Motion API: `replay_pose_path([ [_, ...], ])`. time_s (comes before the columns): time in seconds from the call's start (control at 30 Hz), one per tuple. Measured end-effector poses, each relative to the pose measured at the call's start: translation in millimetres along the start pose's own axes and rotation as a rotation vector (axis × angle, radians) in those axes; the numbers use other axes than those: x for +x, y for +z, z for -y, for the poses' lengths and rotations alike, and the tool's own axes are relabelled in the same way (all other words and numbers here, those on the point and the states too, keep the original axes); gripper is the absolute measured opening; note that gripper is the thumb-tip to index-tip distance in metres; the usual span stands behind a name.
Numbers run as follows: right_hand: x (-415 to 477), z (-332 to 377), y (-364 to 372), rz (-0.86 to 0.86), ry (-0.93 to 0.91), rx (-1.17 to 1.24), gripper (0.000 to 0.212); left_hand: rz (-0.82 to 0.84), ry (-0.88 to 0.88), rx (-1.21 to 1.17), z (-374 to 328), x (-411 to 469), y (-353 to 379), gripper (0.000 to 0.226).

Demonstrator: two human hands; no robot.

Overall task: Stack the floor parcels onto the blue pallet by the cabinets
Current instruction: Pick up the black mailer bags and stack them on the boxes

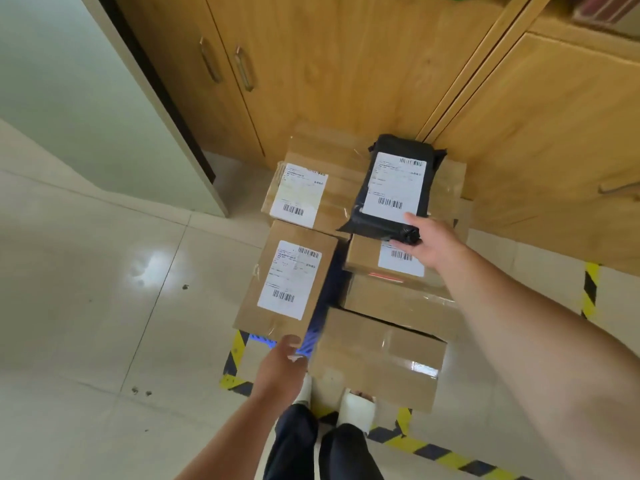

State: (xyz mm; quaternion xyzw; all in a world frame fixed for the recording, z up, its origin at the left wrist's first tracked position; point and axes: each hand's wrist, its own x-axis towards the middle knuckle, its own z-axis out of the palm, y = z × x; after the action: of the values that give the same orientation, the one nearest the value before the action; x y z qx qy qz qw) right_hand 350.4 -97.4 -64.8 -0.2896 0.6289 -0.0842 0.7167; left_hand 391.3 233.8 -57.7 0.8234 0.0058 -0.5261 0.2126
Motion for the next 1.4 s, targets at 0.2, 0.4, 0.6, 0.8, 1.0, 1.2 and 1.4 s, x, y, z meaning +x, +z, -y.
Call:
replay_pose_path([
  [0.2, 27, 2, 7, -0.141, -0.024, -0.069, 0.023, -0.013, -0.058, -0.014, 12, -8, 6, 0.025],
  [0.4, -48, 2, -9, -0.185, 0.045, -0.241, 0.034, 0.034, -0.101, -0.11, -2, -54, -12, 0.029],
  [0.6, -206, -29, -58, -0.015, 0.153, -0.196, 0.031, 0.109, -0.019, -0.174, -30, -146, -45, 0.021],
  [0.8, -336, -73, -107, -0.004, 0.197, -0.038, 0.031, 0.188, -0.039, -0.379, -30, -231, -51, 0.026],
  [1.0, -425, -94, -146, -0.093, 0.121, 0.17, 0.028, 0.289, 0.054, -0.233, -47, -285, -40, 0.022],
  [1.2, -508, -126, -191, -0.23, -0.044, 0.502, 0.028, 0.384, 0.203, -0.047, -77, -318, -5, 0.015],
  [1.4, -577, -191, -226, -0.45, -0.046, 0.714, 0.027, 0.519, 0.348, 0.087, -86, -369, 53, 0.015],
])
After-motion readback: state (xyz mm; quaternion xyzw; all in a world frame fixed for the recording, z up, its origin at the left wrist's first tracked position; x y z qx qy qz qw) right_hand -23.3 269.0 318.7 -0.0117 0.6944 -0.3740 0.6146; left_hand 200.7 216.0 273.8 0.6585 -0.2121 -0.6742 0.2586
